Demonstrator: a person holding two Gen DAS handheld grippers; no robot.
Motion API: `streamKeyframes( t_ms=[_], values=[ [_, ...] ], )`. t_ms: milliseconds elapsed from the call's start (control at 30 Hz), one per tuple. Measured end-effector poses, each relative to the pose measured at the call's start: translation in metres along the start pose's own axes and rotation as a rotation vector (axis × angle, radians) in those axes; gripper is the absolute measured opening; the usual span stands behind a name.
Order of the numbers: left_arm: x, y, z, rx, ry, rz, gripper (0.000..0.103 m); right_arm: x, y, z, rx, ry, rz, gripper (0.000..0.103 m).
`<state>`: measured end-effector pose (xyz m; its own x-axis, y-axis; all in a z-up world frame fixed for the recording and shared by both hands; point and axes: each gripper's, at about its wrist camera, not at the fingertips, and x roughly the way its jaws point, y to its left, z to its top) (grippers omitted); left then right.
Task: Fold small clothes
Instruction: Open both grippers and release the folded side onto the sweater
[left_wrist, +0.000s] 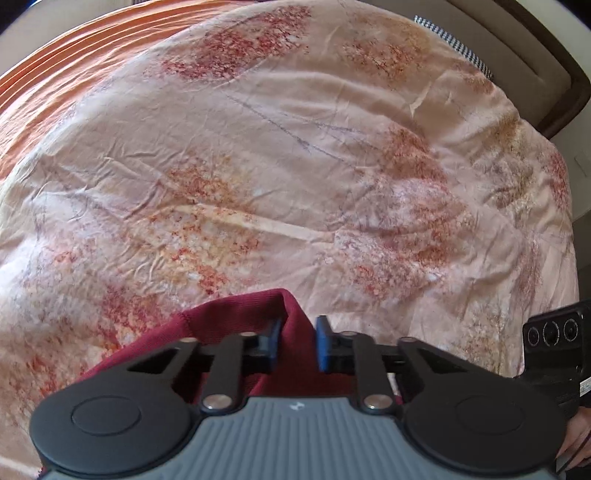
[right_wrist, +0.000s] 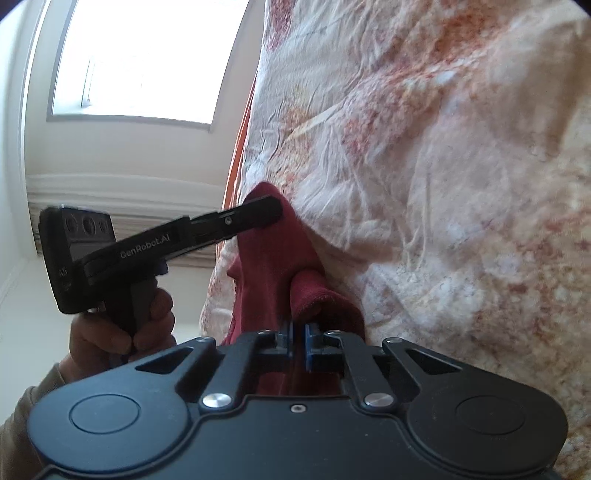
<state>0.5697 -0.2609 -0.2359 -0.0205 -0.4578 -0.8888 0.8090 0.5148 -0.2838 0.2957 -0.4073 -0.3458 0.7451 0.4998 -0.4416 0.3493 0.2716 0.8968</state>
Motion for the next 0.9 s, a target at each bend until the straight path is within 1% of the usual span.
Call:
streamKeyframes(
  t_ms=[67, 100, 133, 167, 200, 233, 300, 367, 433, 467, 500, 533, 567, 600, 633, 667, 700, 733, 767, 833, 900],
  values=[
    [-0.007, 0.006, 0.002, -0.042, -0.041, -0.019, 0.009, -0.005, -0.005, -0.001, 0.036, -0.023, 0.035, 0.005],
    [-0.01, 0.01, 0.003, -0.065, -0.063, -0.027, 0.009, -0.012, -0.01, -0.002, 0.07, -0.038, 0.065, 0.005],
    [-0.013, 0.015, 0.004, -0.094, -0.09, -0.029, 0.008, -0.019, -0.02, -0.004, 0.13, -0.07, 0.11, 0.005],
    [-0.014, 0.018, 0.005, -0.116, -0.107, -0.024, 0.007, -0.024, -0.028, -0.007, 0.181, -0.093, 0.13, 0.005],
    [-0.014, 0.022, 0.006, -0.137, -0.119, -0.011, 0.007, -0.027, -0.037, -0.01, 0.224, -0.107, 0.129, 0.005],
    [-0.012, 0.025, 0.007, -0.158, -0.123, 0.016, 0.007, -0.029, -0.044, -0.013, 0.25, -0.114, 0.119, 0.005],
    [-0.008, 0.027, 0.008, -0.167, -0.127, 0.073, 0.007, -0.028, -0.053, -0.017, 0.267, -0.106, 0.091, 0.005],
    [-0.003, 0.029, 0.01, -0.172, -0.127, 0.199, 0.007, -0.026, -0.053, -0.018, 0.267, -0.099, 0.077, 0.006],
    [-0.005, 0.035, 0.01, -0.208, -0.135, 0.256, 0.007, -0.022, -0.053, -0.015, 0.263, -0.082, 0.044, 0.007],
    [-0.01, 0.038, 0.008, -0.222, -0.149, 0.257, 0.011, -0.021, -0.053, -0.014, 0.268, -0.072, 0.039, 0.014],
    [-0.016, 0.039, 0.006, -0.229, -0.167, 0.241, 0.016, -0.021, -0.052, -0.012, 0.267, -0.059, 0.033, 0.018],
    [-0.023, 0.038, 0.004, -0.23, -0.176, 0.211, 0.035, -0.024, -0.049, -0.01, 0.25, -0.05, 0.029, 0.025],
    [-0.029, 0.036, 0.001, -0.223, -0.181, 0.193, 0.05, -0.029, -0.046, -0.008, 0.228, -0.048, 0.024, 0.034],
    [-0.035, 0.031, -0.002, -0.207, -0.193, 0.184, 0.054, -0.035, -0.04, -0.006, 0.19, -0.052, 0.018, 0.038],
    [-0.045, 0.025, -0.01, -0.187, -0.214, 0.179, 0.056, -0.042, -0.034, -0.003, 0.151, -0.059, 0.008, 0.045],
    [-0.054, 0.022, -0.018, -0.181, -0.234, 0.17, 0.057, -0.049, -0.026, -0.001, 0.094, -0.074, -0.006, 0.049],
    [-0.062, 0.018, -0.028, -0.185, -0.25, 0.158, 0.059, -0.054, -0.018, 0.002, 0.044, -0.088, -0.012, 0.051],
    [-0.072, 0.015, -0.041, -0.199, -0.269, 0.134, 0.066, -0.059, -0.011, 0.007, 0.003, -0.099, -0.006, 0.056],
    [-0.08, 0.012, -0.056, -0.218, -0.282, 0.108, 0.076, -0.059, -0.004, 0.015, -0.021, -0.104, 0.015, 0.059],
    [-0.092, 0.006, -0.089, -0.263, -0.282, 0.079, 0.086, -0.051, 0.003, 0.031, -0.03, -0.092, 0.076, 0.062],
    [-0.098, 0.005, -0.129, -0.3, -0.258, 0.08, 0.086, -0.032, 0.014, 0.052, -0.04, -0.057, 0.137, 0.07]
  ],
)
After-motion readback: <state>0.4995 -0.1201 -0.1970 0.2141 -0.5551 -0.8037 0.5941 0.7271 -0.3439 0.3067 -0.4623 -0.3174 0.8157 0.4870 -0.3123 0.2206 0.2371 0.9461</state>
